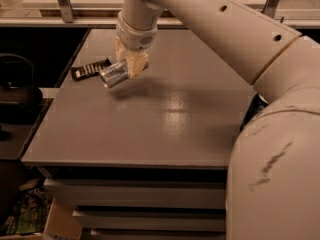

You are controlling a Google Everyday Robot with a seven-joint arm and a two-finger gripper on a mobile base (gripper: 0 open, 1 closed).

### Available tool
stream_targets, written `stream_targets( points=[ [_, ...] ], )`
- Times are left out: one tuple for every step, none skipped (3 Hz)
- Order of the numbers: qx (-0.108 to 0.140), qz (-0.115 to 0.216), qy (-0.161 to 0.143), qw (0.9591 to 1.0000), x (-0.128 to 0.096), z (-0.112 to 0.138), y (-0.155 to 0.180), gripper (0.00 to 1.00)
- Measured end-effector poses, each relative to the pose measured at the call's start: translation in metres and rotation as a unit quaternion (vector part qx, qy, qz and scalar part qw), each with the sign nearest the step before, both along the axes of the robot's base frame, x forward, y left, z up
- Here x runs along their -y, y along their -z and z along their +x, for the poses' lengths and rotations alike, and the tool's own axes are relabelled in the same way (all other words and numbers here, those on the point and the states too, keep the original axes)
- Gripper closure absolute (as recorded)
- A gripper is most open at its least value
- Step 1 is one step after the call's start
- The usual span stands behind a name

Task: Move redbull can near rxbar chocolate

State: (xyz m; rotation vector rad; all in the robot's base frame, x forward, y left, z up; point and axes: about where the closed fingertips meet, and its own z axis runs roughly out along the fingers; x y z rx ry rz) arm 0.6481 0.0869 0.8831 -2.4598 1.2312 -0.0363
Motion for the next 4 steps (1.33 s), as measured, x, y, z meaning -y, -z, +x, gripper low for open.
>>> stream_targets(
  points=[
    [-0.002,0.007,-0.026,0.9996,-0.013,0.005,0.005,1.0],
    [-0.006,0.013,-0.042,0.999,-0.026,0.009,0.011,1.0],
    [-0.013,0.019,-0.049,0.9985,-0.036,0.013,0.017,1.0],
    [-0.017,0.024,-0.052,0.9982,-0.045,0.018,0.019,1.0]
  ],
)
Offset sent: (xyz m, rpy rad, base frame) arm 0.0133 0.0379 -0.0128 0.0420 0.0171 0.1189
